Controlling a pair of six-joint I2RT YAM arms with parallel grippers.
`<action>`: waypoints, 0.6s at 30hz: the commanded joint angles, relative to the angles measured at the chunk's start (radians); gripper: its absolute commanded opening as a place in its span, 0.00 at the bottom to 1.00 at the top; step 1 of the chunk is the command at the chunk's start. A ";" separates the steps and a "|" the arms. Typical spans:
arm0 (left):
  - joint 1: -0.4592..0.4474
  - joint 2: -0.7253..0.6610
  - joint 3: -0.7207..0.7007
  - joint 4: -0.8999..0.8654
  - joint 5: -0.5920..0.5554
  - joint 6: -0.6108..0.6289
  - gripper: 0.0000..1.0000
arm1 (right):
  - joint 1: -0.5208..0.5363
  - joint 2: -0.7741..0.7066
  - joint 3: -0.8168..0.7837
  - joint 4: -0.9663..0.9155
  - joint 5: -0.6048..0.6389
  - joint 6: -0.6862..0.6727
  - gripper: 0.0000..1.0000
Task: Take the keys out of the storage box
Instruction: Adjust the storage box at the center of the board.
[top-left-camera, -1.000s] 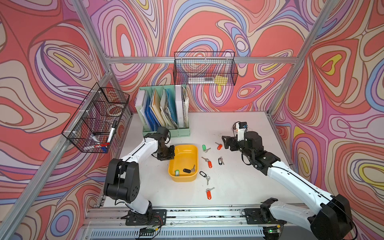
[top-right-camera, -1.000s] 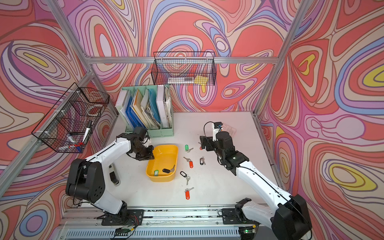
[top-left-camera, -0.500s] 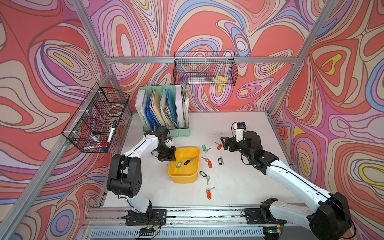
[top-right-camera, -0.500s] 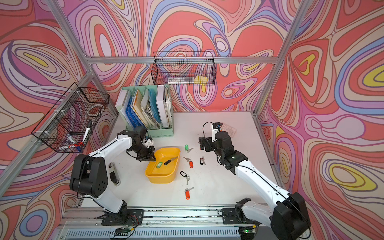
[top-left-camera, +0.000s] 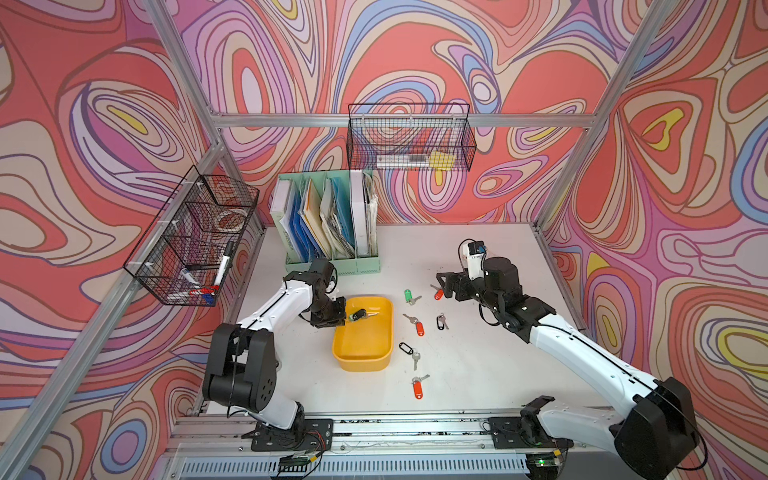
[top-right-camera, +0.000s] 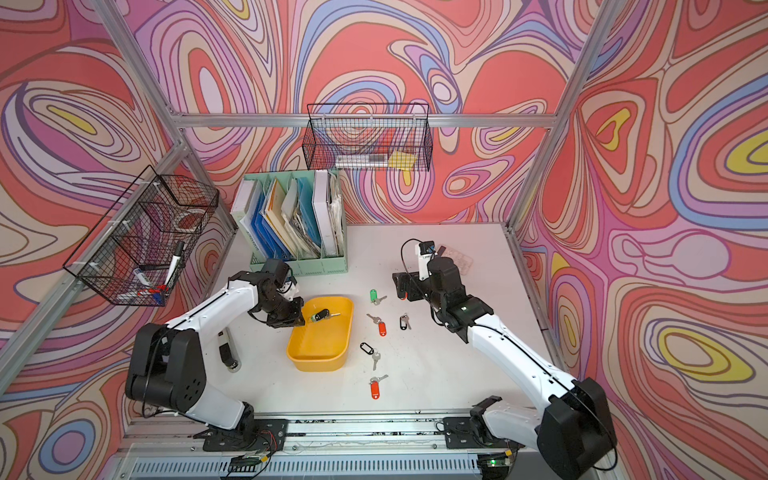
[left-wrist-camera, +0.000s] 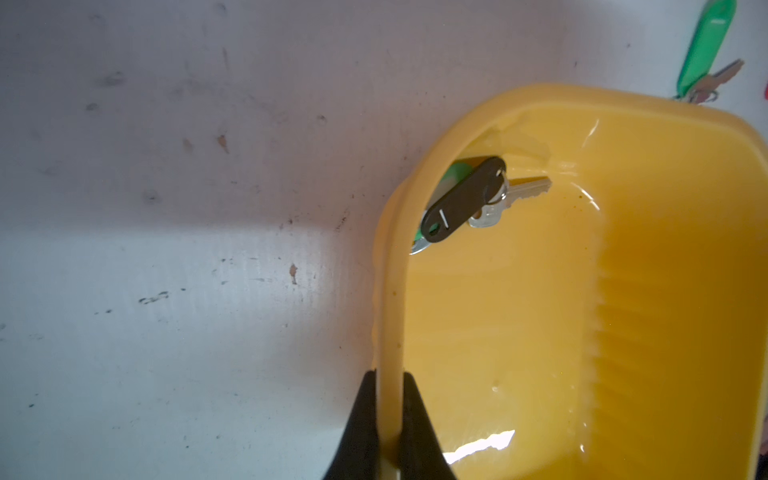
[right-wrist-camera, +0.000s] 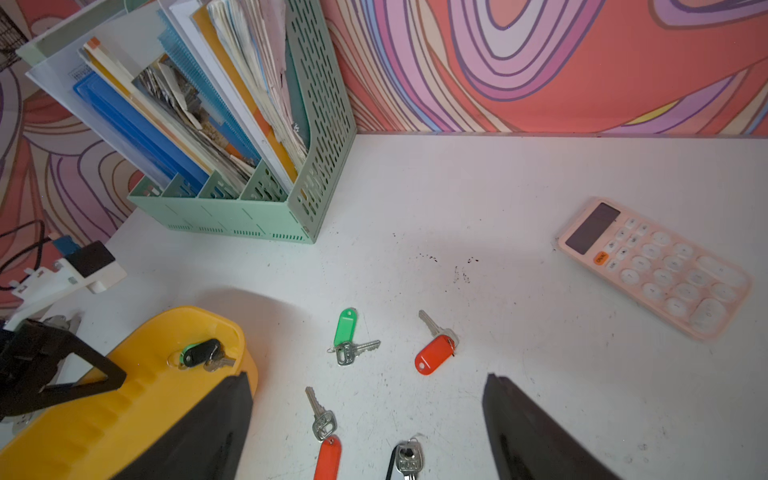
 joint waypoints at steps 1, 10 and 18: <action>-0.018 -0.055 -0.049 0.119 -0.092 -0.063 0.00 | -0.004 0.042 0.073 -0.076 -0.103 -0.042 0.85; -0.065 -0.011 -0.095 0.207 -0.201 -0.078 0.08 | -0.003 0.182 0.200 -0.202 -0.258 -0.050 0.70; -0.064 -0.075 -0.079 0.185 -0.225 -0.074 0.28 | -0.002 0.216 0.218 -0.242 -0.256 -0.051 0.69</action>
